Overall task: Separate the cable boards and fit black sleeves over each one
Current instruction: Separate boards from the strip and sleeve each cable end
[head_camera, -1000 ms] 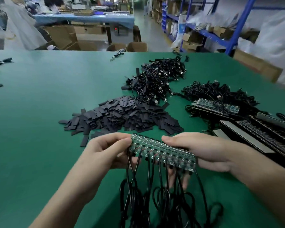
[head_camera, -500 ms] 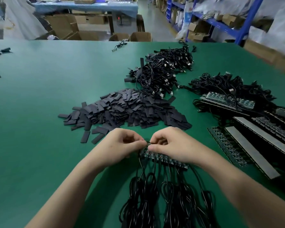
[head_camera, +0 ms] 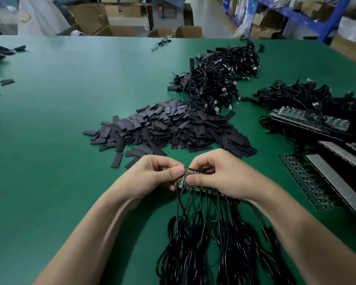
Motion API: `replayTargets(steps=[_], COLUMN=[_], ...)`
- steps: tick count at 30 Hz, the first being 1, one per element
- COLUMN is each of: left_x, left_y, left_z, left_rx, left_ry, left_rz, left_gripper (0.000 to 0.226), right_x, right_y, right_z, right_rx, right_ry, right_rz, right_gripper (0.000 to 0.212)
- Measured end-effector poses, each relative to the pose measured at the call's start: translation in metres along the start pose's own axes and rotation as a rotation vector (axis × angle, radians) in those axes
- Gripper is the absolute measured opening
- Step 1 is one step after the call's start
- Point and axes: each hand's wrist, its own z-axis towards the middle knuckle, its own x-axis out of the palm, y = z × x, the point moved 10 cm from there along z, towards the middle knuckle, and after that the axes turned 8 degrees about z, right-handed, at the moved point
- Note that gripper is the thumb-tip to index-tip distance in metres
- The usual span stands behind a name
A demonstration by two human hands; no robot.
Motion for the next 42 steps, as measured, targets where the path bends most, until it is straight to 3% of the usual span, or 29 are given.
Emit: replayTargets(steps=[4, 9, 15, 17, 21, 23, 26, 28, 31, 34, 38, 40, 42], left_x=[-0.004, -0.004, -0.013, -0.023, -0.047, -0.050, -0.055, -0.057, -0.059, -0.059, -0.061, -0.056, -0.046], left_y=[-0.001, -0.020, -0.033, -0.036, -0.046, -0.040, -0.033, -0.032, -0.032, -0.031, -0.028, -0.030, -0.032], left_z=[-0.002, -0.006, -0.011, -0.013, -0.022, -0.017, -0.011, -0.009, -0.009, -0.009, -0.007, -0.007, -0.008], left_rx=[0.028, 0.227, 0.342, 0.374, 0.391, 0.319, 0.230, 0.200, 0.196, 0.198, 0.194, 0.241, 0.310], left_ry=[-0.042, -0.154, -0.261, -0.350, -0.714, -0.718, -0.691, -0.693, -0.709, -0.702, -0.672, -0.643, -0.593], left_rz=[0.065, 0.076, 0.046, 0.198, 0.993, 1.186, 1.237, 1.235, 1.240, 1.237, 1.215, 1.191, 1.120], left_gripper=[0.012, 0.013, 0.012, 0.014, 0.030, 0.034, 0.032, 0.029, 0.023, 0.018, 0.018, 0.018, 0.015], right_x=[-0.002, -0.009, -0.001, 0.006, 0.003, -0.008, -0.037, -0.058, -0.074, -0.066, -0.059, -0.060, -0.058], right_y=[-0.006, 0.005, 0.012, 0.018, 0.040, 0.051, 0.060, 0.060, 0.048, 0.034, 0.021, 0.016, 0.013], right_z=[-0.001, -0.015, -0.024, -0.026, -0.037, -0.043, -0.053, -0.060, -0.064, -0.062, -0.059, -0.059, -0.059], right_rx=[0.066, -0.045, -0.091, -0.099, -0.156, -0.171, -0.197, -0.192, -0.103, -0.006, -0.007, -0.005, -0.007], right_ry=[0.010, -0.191, -0.262, -0.203, -0.113, -0.087, -0.129, -0.203, -0.325, -0.358, -0.416, -0.441, -0.411], right_rz=[-0.082, -0.228, 0.062, 0.206, 0.660, 0.866, 0.984, 0.920, 0.641, 0.353, 0.142, 0.195, 0.400], right_gripper=[0.011, 0.017, 0.007, 0.011, 0.017, 0.015, 0.018, 0.021, 0.024, 0.020, 0.020, 0.020, 0.022])
